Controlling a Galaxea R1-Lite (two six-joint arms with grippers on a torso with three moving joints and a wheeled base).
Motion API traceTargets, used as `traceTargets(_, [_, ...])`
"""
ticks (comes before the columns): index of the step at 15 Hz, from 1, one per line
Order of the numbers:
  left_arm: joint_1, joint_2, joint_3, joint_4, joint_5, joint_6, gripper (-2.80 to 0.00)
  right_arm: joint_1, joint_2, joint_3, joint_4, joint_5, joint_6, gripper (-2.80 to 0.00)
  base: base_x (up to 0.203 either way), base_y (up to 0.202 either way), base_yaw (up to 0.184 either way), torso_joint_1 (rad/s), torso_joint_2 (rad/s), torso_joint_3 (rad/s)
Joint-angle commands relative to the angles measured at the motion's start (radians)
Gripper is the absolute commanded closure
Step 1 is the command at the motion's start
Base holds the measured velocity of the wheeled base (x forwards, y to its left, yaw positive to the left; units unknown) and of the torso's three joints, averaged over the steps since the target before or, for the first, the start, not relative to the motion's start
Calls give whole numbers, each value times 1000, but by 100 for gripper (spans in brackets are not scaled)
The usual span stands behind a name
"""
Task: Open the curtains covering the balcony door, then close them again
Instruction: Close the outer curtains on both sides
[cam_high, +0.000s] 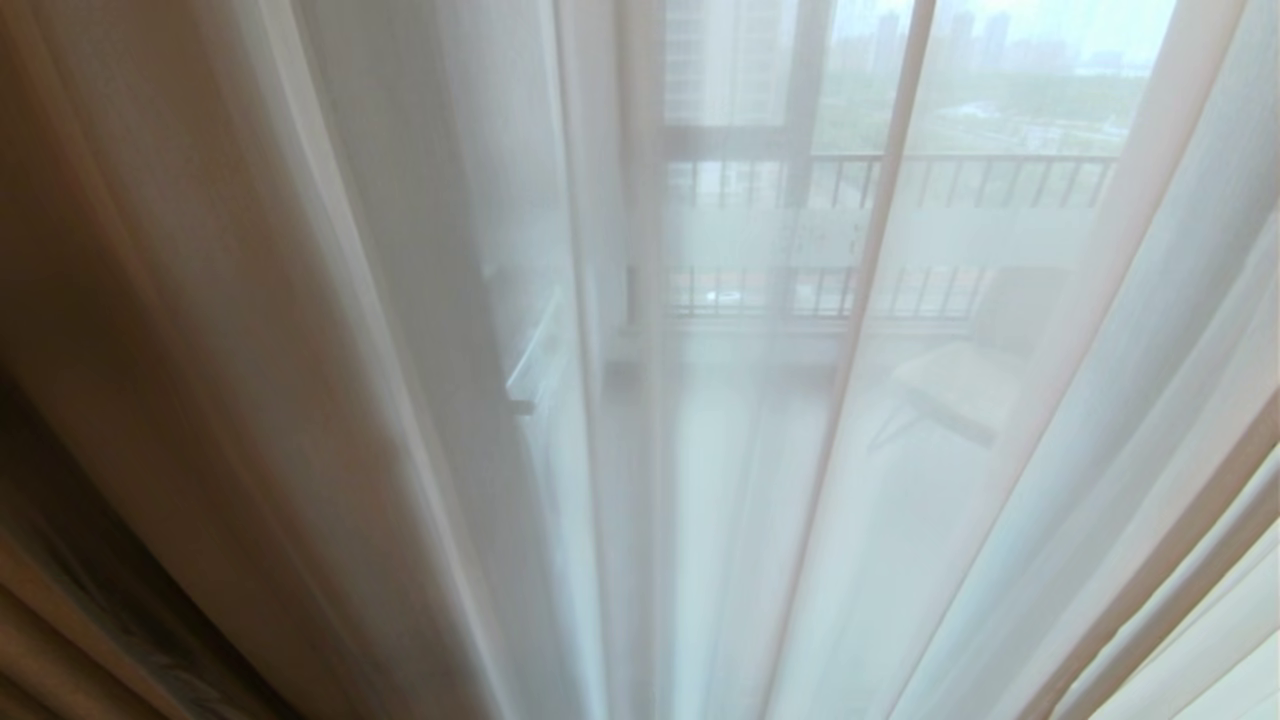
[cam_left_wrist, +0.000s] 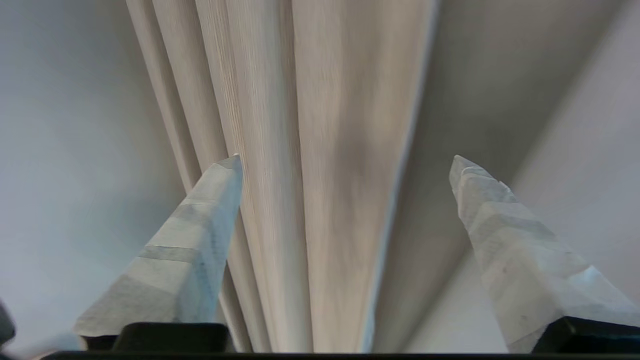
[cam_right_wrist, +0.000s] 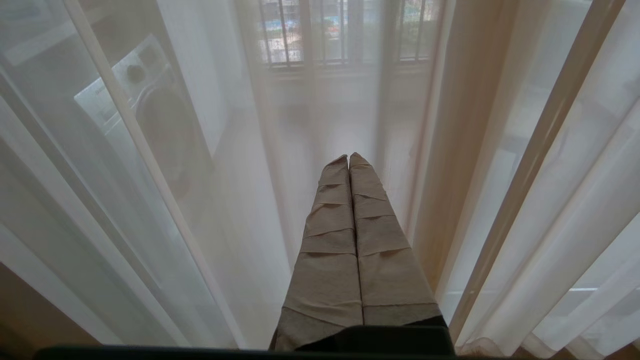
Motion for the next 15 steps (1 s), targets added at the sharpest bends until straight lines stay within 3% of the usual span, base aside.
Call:
traceTargets(1, [15, 130, -110, -3, 0, -1, -280, 0, 0, 0, 0, 0, 1, 0, 0, 0, 0, 0, 0, 0])
traceTargets(7, [16, 356, -394, -2, -5, -2, -280, 0, 0, 0, 0, 0, 1, 0, 0, 0, 0, 0, 0, 0])
traceTargets(15, [-64, 496, -589, -4, -11, -31, -280, 0, 0, 0, 0, 0, 1, 0, 0, 0, 0, 0, 0, 0])
